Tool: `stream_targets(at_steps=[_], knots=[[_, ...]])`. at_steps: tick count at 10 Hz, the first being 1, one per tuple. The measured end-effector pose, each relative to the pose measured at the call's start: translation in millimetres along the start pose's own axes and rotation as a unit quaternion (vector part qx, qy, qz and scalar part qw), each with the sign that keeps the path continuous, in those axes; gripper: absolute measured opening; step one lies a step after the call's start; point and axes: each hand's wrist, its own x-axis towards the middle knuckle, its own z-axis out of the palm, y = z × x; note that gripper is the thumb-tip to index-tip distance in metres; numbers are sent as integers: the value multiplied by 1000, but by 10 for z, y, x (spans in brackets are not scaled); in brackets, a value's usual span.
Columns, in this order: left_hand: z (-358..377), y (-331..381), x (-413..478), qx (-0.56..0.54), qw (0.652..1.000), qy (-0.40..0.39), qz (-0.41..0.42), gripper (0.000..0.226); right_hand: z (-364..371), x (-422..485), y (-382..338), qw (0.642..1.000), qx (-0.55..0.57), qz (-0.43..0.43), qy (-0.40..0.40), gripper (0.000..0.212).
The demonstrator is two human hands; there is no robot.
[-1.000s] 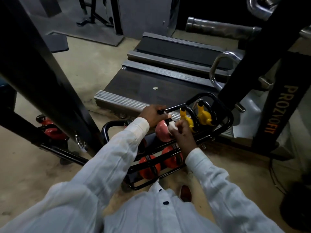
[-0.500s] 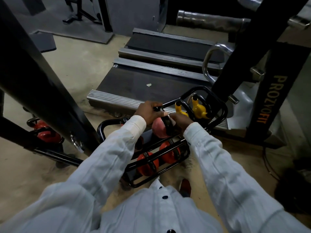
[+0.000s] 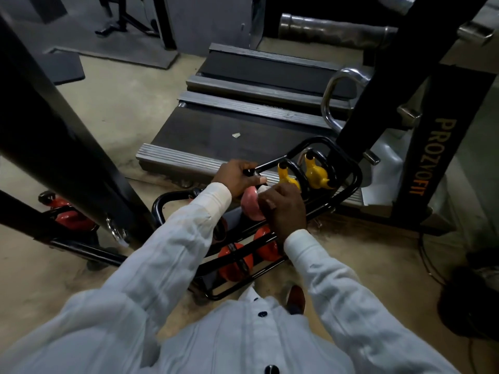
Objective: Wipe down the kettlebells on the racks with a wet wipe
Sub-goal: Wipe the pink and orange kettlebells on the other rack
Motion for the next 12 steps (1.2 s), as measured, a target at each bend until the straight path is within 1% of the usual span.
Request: stream_targets(at_steps=[1, 2, 3, 4, 5, 6, 7, 8, 9, 10, 11, 12], knots=[[-3, 21, -16, 8, 1000, -4, 3, 41, 65, -138, 54, 995, -85, -51, 17, 12], [7, 2, -8, 11, 1000, -7, 5, 46, 73, -507, 142, 999, -44, 1, -3, 21], [-5, -36, 4, 3, 1000, -6, -7, 55, 40, -640, 191, 995, 56, 87, -2, 22], [3, -51, 7, 1, 1000, 0, -10, 58, 12, -640, 222, 977, 142, 160, 4, 18], [23, -51, 7, 4, 1000, 4, -9, 58, -67, -604, 221, 951, 193, 236, -53, 16], [13, -51, -5, 6, 1000, 3, -5, 57, -135, -426, 175, 929, 245, 258, -102, 18], [18, -37, -26, 12, 1000, 7, 0, 55, -148, -97, 142, 876, 303, 336, -169, 25], [15, -21, -64, 7, 1000, 11, 4, 51, -167, 270, 82, 840, 319, 359, -251, 34], [12, -2, -80, 12, 1000, 12, 10, 43, -31, 525, 287, 822, 310, 366, -307, 20], [19, -1, -60, 22, 1000, 10, 6, 46, -25, 529, 461, 520, 677, 425, -302, 42], [5, -22, -40, 17, 1000, 7, -1, 54, -174, 459, 127, 911, 194, 291, -217, 31], [4, -23, -46, 23, 1000, 9, 1, 55, -258, 17, -53, 944, 181, 258, -95, 17]])
